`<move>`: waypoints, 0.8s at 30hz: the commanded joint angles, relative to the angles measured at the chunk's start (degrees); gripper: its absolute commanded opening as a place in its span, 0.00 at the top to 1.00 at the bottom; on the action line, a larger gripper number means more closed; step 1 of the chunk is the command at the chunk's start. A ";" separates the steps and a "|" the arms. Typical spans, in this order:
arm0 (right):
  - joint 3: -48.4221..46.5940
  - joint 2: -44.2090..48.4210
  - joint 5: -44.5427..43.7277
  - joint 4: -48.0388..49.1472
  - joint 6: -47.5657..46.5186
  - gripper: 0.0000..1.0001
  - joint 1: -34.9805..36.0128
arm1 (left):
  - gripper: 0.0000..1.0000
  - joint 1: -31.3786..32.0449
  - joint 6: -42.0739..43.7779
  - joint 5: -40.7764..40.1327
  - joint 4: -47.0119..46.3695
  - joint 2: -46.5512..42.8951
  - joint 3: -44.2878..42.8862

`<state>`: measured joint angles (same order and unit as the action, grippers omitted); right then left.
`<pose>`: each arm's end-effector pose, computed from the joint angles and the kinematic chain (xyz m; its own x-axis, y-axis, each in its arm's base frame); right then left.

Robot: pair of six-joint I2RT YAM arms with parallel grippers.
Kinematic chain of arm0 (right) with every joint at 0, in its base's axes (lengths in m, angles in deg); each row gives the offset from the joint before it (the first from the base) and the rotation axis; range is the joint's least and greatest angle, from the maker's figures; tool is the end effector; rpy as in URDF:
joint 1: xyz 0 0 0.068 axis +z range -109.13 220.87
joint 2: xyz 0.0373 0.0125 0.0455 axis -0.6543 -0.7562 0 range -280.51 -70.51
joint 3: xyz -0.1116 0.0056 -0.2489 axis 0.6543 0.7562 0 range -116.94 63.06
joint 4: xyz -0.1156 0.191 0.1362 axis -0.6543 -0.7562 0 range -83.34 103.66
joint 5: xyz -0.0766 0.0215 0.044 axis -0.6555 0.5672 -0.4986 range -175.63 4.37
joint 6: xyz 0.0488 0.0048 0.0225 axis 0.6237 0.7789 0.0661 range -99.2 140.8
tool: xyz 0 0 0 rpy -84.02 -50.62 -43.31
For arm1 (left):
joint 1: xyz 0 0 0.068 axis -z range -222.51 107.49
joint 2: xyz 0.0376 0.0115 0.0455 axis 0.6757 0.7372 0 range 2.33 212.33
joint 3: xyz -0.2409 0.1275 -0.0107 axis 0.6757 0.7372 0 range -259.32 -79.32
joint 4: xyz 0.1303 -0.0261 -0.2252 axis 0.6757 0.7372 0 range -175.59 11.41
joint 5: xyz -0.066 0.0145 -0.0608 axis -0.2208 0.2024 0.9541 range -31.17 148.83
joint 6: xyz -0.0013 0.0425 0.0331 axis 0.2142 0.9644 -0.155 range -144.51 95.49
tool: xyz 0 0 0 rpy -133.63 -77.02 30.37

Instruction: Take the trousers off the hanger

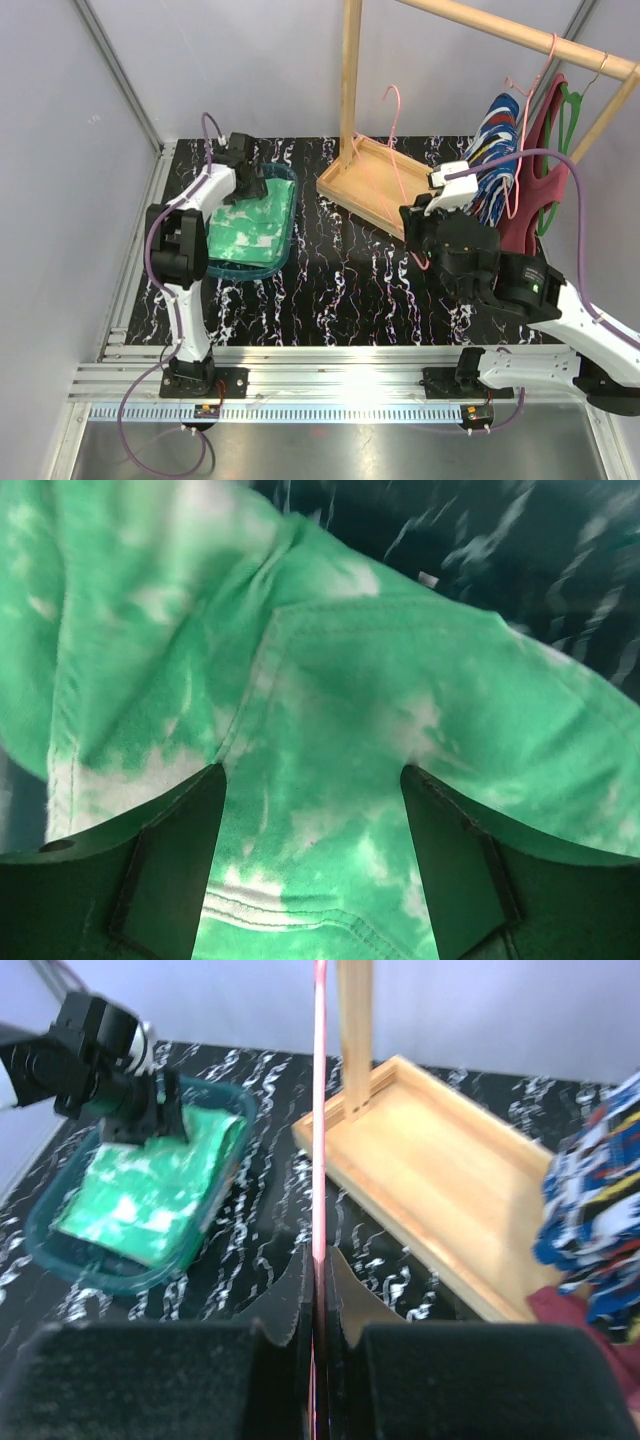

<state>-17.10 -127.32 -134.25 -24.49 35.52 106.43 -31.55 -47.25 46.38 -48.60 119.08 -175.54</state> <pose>0.0951 0.1447 0.4617 -0.1788 0.0125 -0.9838 -0.2648 0.9624 0.0603 0.4410 -0.0776 0.2278 -0.7915 -0.2312 -0.5657 -0.2538 0.9664 -0.0399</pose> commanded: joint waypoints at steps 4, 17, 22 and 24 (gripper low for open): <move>-2.45 -1.53 -7.80 2.38 -7.33 1.00 -1.30 | 0.16 -0.77 -5.73 6.11 0.10 5.85 1.39; -10.01 -8.92 -5.87 6.41 -8.21 1.00 -9.83 | 0.01 -2.96 -4.77 9.55 4.30 -7.92 -0.37; -13.96 -11.82 -5.35 12.05 -12.08 1.00 -12.64 | 0.01 -2.96 -5.38 7.70 6.07 -21.80 2.79; -17.72 -14.45 -4.30 11.18 -12.00 1.00 -14.05 | 0.01 -2.61 -4.86 8.06 6.86 -29.27 5.25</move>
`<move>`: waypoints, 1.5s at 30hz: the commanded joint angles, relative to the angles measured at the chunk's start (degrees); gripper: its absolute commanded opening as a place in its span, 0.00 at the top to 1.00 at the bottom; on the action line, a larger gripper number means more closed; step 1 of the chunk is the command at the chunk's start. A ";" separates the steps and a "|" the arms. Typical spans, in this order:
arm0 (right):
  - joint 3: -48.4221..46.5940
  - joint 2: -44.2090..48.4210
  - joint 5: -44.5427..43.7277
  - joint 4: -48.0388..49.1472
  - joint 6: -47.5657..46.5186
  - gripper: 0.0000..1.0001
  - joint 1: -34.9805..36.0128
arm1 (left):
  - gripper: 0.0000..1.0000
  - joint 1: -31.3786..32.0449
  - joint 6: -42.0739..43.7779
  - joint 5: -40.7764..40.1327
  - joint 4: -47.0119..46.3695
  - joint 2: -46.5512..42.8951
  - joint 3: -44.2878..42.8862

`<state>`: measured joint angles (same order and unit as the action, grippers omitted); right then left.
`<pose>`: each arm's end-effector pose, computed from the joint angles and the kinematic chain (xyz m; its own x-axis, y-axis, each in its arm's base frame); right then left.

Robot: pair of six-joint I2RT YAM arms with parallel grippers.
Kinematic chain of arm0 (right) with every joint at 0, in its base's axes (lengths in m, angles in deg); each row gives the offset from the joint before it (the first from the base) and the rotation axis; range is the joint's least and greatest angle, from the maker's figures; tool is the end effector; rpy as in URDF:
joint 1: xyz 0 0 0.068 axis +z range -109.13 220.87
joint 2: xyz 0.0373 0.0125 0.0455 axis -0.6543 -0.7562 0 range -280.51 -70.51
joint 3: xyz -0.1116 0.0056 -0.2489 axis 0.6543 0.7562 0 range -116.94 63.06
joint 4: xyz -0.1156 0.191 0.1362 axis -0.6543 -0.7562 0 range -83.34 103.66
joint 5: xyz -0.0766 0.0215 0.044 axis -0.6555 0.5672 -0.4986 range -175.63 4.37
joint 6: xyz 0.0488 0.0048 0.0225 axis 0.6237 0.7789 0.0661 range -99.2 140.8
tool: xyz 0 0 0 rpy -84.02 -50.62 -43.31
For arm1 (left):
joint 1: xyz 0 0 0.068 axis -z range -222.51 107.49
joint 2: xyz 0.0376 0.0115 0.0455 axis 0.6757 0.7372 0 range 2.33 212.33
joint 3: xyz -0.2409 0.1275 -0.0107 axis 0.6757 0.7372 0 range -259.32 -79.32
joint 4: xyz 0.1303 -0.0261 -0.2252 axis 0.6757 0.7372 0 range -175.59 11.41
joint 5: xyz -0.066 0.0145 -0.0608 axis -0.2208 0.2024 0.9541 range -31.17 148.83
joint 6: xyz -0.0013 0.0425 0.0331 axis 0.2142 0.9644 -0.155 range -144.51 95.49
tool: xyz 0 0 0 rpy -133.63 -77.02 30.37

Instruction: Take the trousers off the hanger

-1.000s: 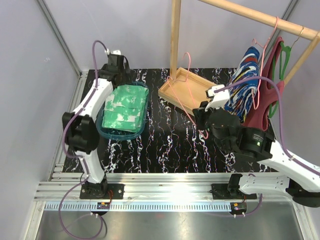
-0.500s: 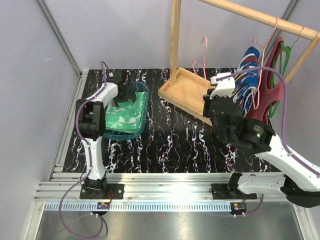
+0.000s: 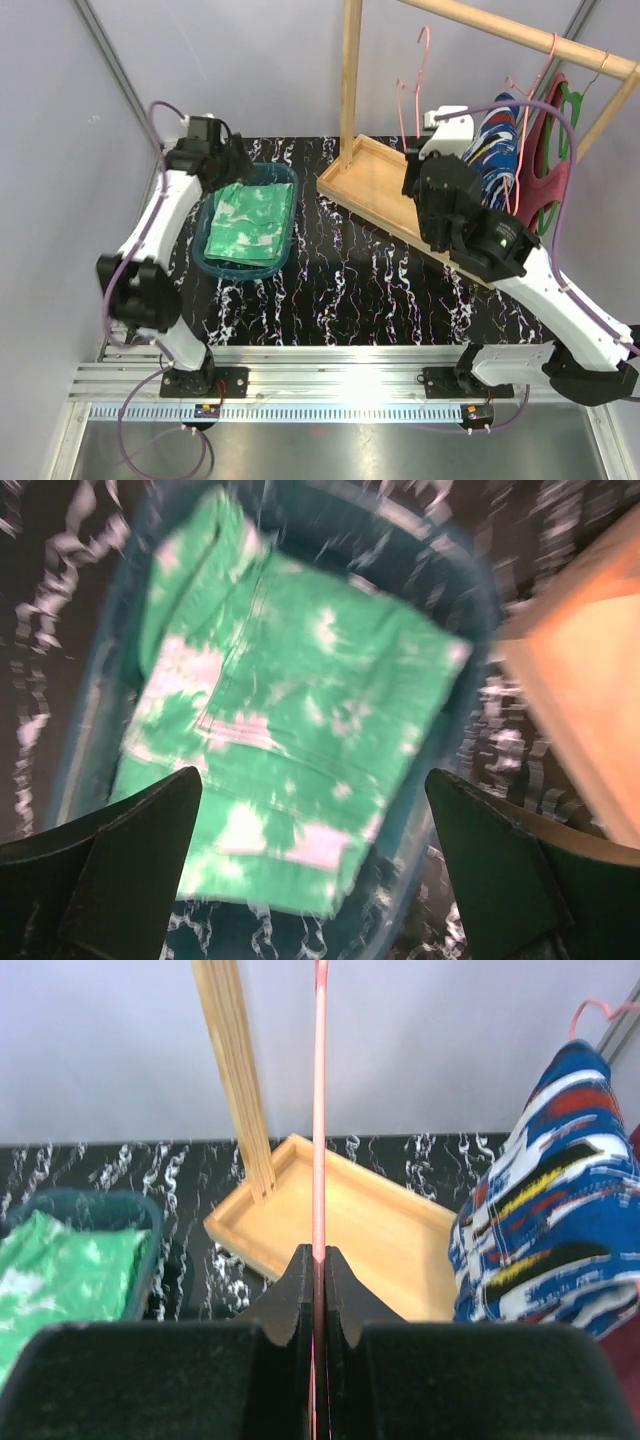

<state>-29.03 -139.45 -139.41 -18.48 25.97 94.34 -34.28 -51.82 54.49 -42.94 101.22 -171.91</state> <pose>0.1545 0.1604 0.4965 -0.0926 -0.0356 -0.9951 0.0080 0.9993 -0.0365 0.3793 -0.0521 0.3246 -0.7060 -0.3602 -0.6098 -0.2594 0.9327 -0.2506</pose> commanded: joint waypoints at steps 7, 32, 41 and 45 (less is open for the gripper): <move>-15.30 -13.20 -5.26 11.12 -7.08 1.00 -6.80 | 0.01 3.46 2.61 -3.22 -0.20 -35.76 16.73; -25.93 -31.51 -8.02 7.36 1.50 0.89 -16.29 | 0.01 3.64 10.08 -6.12 -4.42 -55.21 38.98; -30.43 -25.02 7.71 -6.69 4.94 0.12 -16.03 | 0.01 3.64 10.87 -9.46 -2.84 -54.15 39.42; -25.87 -15.55 17.28 -8.20 1.34 0.00 -16.12 | 0.01 3.64 10.79 -10.42 -2.23 -54.24 39.42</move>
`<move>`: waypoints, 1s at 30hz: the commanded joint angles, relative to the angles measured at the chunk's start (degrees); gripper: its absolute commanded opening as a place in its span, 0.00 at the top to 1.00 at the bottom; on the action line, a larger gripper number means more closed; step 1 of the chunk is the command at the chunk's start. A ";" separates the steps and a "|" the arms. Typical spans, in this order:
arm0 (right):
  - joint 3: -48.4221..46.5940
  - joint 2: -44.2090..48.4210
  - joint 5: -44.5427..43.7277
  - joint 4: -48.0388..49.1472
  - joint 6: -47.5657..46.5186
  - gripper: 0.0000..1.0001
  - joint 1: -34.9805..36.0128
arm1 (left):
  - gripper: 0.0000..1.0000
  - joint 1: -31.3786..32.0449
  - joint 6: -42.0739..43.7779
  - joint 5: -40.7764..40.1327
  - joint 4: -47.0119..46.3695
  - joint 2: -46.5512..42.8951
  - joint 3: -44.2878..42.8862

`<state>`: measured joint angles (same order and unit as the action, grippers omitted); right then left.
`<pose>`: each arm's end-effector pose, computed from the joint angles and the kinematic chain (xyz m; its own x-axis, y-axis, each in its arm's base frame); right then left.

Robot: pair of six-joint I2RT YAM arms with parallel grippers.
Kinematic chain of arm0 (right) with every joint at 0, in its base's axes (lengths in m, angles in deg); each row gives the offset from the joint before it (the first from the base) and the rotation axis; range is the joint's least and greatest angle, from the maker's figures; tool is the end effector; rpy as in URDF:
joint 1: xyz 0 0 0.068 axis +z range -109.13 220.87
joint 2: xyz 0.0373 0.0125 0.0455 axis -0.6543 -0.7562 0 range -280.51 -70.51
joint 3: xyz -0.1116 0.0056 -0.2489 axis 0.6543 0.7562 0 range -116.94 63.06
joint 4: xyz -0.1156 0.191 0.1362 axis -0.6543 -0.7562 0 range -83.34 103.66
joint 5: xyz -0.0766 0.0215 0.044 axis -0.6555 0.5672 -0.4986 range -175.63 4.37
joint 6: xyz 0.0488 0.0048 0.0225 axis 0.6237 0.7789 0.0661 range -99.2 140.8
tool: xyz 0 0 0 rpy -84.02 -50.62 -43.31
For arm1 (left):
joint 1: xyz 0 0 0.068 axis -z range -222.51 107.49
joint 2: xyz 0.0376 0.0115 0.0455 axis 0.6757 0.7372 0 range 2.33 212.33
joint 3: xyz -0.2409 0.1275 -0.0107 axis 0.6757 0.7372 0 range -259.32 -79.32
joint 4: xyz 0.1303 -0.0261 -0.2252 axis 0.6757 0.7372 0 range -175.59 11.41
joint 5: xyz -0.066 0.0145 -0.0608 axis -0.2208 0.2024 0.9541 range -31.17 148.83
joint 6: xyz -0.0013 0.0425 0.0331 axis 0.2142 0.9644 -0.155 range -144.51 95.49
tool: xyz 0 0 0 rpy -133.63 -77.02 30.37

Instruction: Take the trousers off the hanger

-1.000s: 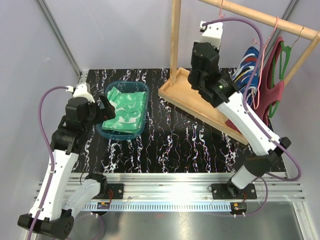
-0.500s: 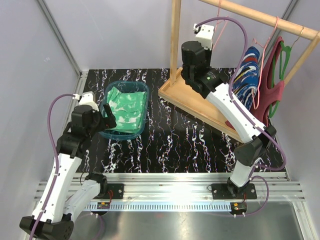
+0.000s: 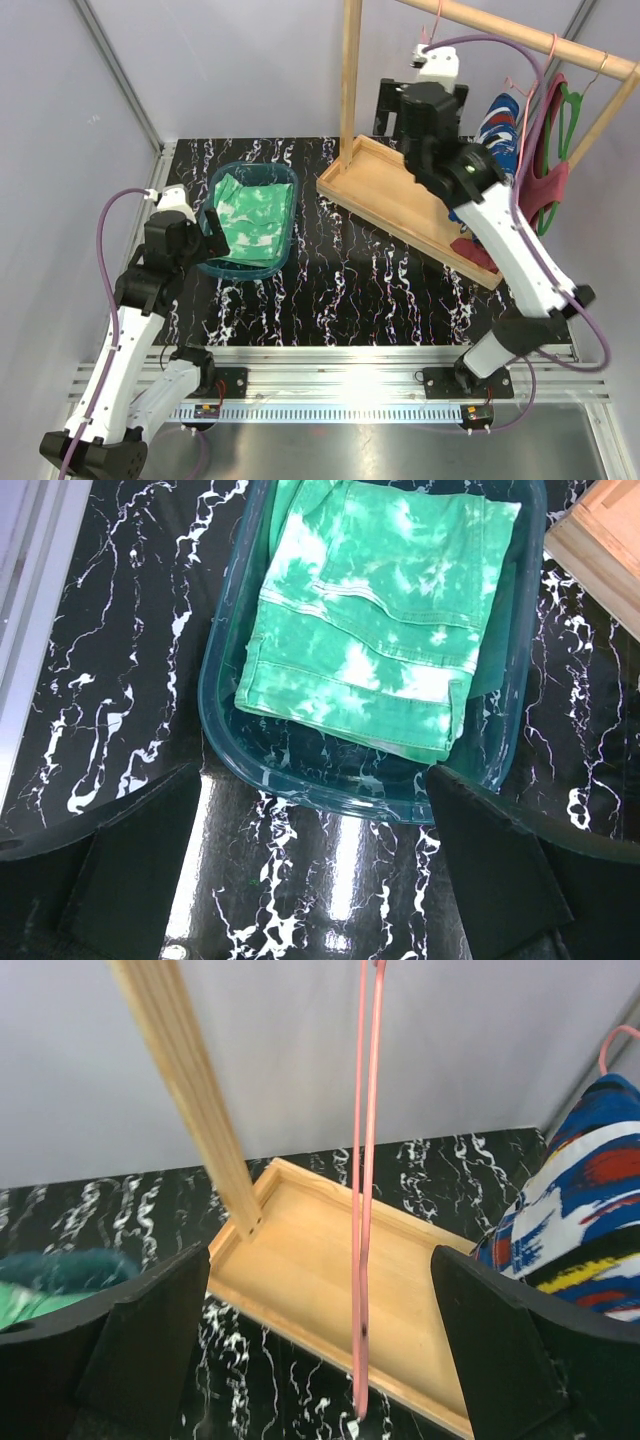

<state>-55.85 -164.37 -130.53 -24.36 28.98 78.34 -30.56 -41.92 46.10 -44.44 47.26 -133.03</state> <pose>0.2781 0.1815 0.5127 -0.1599 0.0044 -0.9871 0.1393 0.9901 -0.0181 0.1561 -0.0250 0.3386 -0.5056 -0.1914 -0.8413 -0.1378 0.9805 -0.1402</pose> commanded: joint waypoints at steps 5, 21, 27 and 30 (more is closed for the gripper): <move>1.84 14.67 8.44 -8.45 -4.75 0.01 -0.12 | 0.01 -0.08 0.80 -2.56 -0.45 -0.19 0.45; 7.72 23.55 -3.31 -19.54 -1.95 0.01 -14.40 | 0.01 1.76 0.80 -2.91 0.08 -0.37 0.54; 16.25 24.69 8.49 -17.45 1.39 0.22 -22.17 | 0.01 2.20 0.97 -2.03 -0.10 -0.28 0.54; 18.36 25.13 10.27 -15.68 2.18 0.34 -23.41 | 0.01 2.47 0.97 -2.03 -0.10 -0.28 0.54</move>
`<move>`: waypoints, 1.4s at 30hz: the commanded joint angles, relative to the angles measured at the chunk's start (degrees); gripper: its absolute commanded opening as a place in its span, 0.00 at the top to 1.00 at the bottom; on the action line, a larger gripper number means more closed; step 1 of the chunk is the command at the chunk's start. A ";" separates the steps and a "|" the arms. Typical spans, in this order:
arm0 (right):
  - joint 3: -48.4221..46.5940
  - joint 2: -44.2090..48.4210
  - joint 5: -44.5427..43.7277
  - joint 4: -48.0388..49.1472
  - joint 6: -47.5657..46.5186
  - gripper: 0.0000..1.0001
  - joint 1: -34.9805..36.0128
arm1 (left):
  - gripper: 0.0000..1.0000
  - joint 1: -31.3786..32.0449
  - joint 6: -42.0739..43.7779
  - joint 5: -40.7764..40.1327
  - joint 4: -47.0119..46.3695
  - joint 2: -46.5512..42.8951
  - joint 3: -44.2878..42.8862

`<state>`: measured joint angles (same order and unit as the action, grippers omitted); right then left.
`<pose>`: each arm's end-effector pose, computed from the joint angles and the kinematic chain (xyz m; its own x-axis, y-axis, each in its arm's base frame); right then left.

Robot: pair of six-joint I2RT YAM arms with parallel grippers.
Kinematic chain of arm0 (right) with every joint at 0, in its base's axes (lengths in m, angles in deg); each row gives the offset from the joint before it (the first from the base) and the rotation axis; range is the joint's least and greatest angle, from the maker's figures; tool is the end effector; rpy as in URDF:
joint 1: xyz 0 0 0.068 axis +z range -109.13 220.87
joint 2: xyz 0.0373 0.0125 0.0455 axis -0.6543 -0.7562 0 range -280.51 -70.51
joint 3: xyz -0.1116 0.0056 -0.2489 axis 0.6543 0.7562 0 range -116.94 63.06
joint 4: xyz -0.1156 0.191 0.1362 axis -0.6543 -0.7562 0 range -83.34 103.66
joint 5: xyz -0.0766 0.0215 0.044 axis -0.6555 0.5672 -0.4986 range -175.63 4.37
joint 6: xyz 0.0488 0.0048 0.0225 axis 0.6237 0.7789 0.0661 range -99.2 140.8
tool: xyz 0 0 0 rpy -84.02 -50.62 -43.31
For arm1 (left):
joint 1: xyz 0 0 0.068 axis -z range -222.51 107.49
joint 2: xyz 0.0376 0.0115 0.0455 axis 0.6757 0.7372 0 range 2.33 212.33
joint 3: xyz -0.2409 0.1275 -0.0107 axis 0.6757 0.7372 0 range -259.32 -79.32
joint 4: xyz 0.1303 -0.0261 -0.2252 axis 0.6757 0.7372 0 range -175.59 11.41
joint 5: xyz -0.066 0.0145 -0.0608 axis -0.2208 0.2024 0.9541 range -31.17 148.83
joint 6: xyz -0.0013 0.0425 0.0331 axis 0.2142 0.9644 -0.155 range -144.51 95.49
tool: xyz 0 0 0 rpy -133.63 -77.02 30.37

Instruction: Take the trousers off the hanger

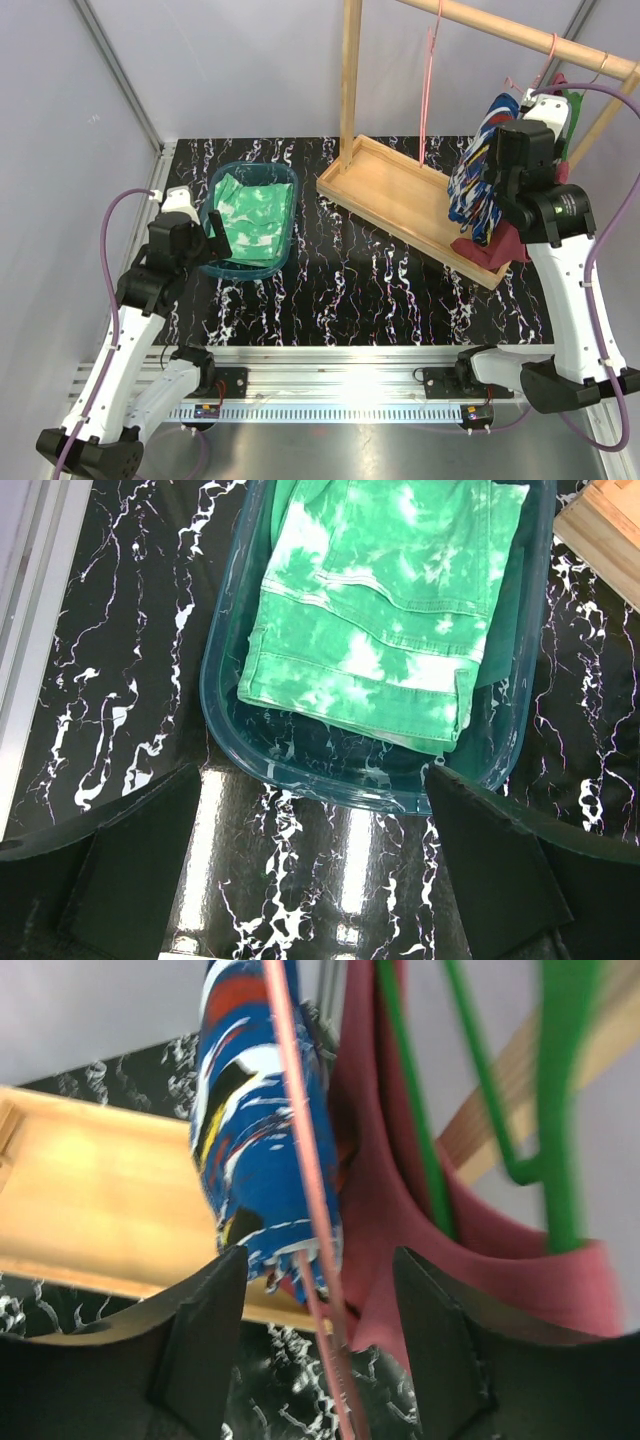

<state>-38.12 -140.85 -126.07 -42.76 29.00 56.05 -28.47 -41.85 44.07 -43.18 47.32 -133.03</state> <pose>0.2011 0.0306 0.4956 -0.3603 0.0147 -0.9327 0.4212 0.8947 -0.1485 0.1541 -0.0292 0.3366 -0.5222 -0.1665 -0.8364 -0.1328 0.9847 -0.1131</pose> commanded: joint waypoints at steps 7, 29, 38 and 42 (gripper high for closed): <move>2.57 1.27 11.44 5.36 2.87 0.60 -4.10 | 0.01 0.37 1.08 0.70 -1.54 -0.52 0.63; -2.34 0.48 15.57 18.98 -5.48 1.00 -5.07 | 0.01 0.63 1.26 2.46 -1.98 -0.87 0.72; -9.90 -2.34 18.47 21.97 -7.59 1.00 -5.07 | 0.01 0.90 1.17 2.72 -2.07 -1.49 0.72; -11.75 -1.81 20.93 23.20 -7.24 1.00 -5.07 | 0.01 0.90 0.82 2.81 -2.16 -1.49 0.63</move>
<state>-43.89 -144.90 -106.64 -34.06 22.80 51.35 -27.83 -41.22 45.55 -43.22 46.49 -132.40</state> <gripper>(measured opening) 0.047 0.987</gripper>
